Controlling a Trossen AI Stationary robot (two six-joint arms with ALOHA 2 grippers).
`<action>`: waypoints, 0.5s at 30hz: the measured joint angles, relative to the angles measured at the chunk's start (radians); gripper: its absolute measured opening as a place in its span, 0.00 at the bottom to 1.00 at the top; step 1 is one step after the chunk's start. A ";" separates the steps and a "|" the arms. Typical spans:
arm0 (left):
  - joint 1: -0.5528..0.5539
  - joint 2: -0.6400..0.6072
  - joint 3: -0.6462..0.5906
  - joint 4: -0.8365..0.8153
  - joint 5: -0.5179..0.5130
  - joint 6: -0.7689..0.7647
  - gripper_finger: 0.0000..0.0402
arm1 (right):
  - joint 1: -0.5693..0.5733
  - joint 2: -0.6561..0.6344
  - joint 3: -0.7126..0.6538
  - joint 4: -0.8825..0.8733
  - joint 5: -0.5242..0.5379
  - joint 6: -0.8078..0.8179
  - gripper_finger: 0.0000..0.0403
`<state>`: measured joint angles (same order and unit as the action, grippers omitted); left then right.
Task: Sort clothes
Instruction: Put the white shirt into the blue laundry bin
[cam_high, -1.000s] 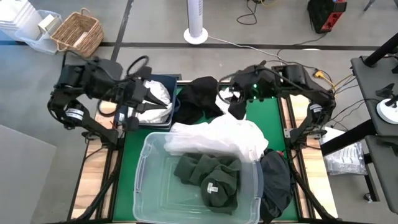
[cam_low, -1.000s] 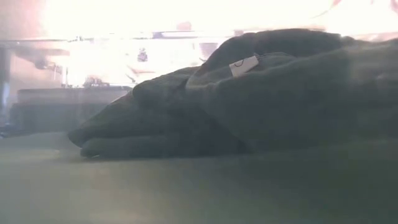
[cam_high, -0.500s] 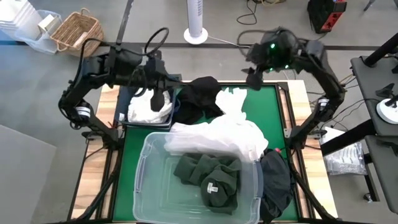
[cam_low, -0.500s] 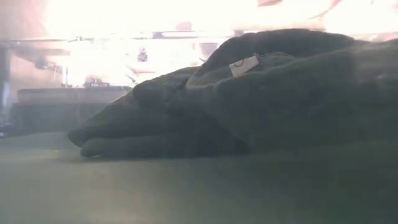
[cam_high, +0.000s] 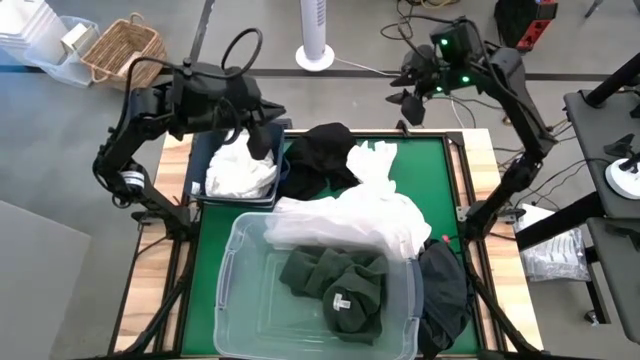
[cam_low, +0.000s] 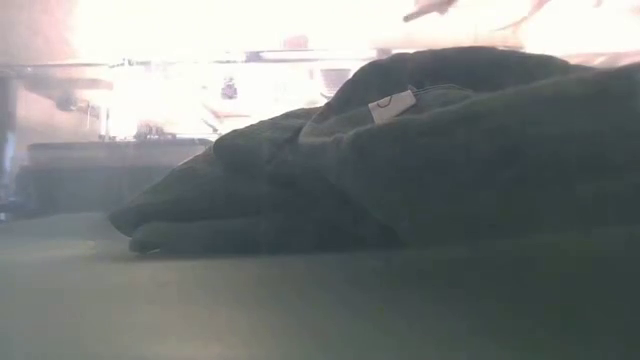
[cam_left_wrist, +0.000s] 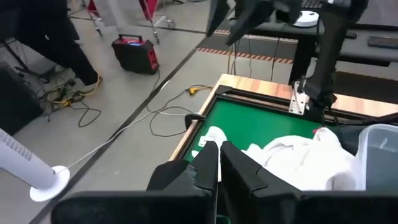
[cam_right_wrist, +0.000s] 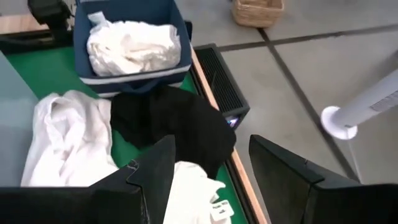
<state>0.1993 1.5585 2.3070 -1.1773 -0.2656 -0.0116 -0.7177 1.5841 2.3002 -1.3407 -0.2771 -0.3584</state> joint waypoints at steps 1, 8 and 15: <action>0.000 0.000 0.000 0.000 0.000 0.003 0.00 | -0.008 0.000 -0.018 0.010 -0.008 0.000 0.49; 0.000 -0.001 0.000 -0.036 0.010 0.031 0.00 | -0.026 -0.014 -0.201 0.093 -0.021 -0.033 0.49; 0.027 -0.005 0.000 -0.083 0.077 0.082 0.00 | -0.047 -0.089 -0.455 0.224 -0.089 -0.045 0.46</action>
<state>0.2267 1.5532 2.3070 -1.2606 -0.1890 0.0700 -0.7644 1.4954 1.8451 -1.1167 -0.3666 -0.4035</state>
